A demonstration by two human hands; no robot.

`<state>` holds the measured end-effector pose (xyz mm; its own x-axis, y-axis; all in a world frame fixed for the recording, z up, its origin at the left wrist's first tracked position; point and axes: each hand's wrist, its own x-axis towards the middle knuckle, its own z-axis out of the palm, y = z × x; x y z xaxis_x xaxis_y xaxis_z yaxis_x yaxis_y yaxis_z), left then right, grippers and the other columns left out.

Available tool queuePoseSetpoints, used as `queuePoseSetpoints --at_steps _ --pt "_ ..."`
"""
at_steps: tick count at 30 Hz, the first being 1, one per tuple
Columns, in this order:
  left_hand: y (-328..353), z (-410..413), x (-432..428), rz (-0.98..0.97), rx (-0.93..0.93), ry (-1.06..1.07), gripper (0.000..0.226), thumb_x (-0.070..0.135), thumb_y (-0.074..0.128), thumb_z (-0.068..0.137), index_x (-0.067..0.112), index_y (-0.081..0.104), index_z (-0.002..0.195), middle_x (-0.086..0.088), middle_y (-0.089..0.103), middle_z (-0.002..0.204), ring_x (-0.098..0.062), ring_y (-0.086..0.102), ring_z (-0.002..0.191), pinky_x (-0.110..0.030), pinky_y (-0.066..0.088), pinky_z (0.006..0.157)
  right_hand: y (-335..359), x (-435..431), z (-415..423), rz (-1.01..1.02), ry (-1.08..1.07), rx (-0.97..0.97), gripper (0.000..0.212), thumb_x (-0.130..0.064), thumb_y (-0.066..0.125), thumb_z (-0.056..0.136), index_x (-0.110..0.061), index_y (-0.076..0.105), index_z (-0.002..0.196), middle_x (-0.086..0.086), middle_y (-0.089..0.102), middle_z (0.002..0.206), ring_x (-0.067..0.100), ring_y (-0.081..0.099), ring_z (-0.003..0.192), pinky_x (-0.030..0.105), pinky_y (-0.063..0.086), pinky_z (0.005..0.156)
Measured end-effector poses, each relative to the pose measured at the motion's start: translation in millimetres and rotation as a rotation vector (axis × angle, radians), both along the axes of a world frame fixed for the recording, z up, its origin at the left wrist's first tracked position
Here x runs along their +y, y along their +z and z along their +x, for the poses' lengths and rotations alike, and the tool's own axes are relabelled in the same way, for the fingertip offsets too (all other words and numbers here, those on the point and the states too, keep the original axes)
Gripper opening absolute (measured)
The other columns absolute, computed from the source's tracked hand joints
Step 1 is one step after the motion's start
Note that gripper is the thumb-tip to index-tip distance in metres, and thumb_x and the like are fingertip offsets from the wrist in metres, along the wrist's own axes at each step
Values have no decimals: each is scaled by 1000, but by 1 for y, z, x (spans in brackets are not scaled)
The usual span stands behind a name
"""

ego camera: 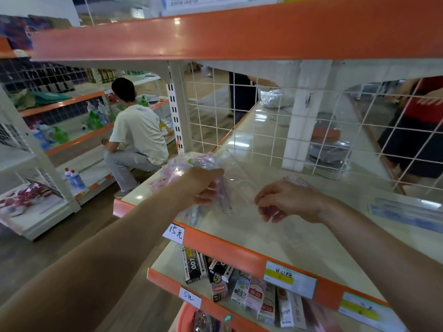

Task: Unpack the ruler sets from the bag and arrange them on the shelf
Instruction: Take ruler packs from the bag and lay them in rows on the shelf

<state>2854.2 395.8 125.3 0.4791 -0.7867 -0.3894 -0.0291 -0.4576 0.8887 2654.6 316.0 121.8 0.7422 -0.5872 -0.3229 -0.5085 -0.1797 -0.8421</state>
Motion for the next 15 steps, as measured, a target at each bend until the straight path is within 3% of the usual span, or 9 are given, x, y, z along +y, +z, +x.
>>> queuePoseSetpoints --at_steps 4,9,12,15 --pt "2 -14 -16 -128 206 20 10 10 61 89 11 58 79 -2 63 58 -13 59 49 -24 51 50 5 -12 -23 -86 -46 65 12 -12 53 93 -13 60 103 5 63 80 13 62 65 23 50 59" --pt "2 -51 -36 -126 322 -56 16 5 51 94 9 55 80 -3 66 57 -11 61 46 -22 53 47 2 -19 -52 -568 -119 111 57 -40 71 81 -23 46 130 -3 58 104 13 58 84 26 43 70" --pt "-1 -78 -49 -113 331 -98 16 4 49 94 9 56 80 -5 66 61 -13 62 48 -23 54 49 3 -20 -72 -780 -139 208 55 -38 67 83 -22 45 131 -4 55 116 14 53 94 27 41 78" --pt "-5 -102 -60 -91 296 -151 14 4 50 93 8 57 81 -6 66 65 -12 62 47 -23 54 50 4 -24 -97 -844 -150 324 52 -36 64 86 -21 46 132 -1 53 125 19 53 110 32 44 89"
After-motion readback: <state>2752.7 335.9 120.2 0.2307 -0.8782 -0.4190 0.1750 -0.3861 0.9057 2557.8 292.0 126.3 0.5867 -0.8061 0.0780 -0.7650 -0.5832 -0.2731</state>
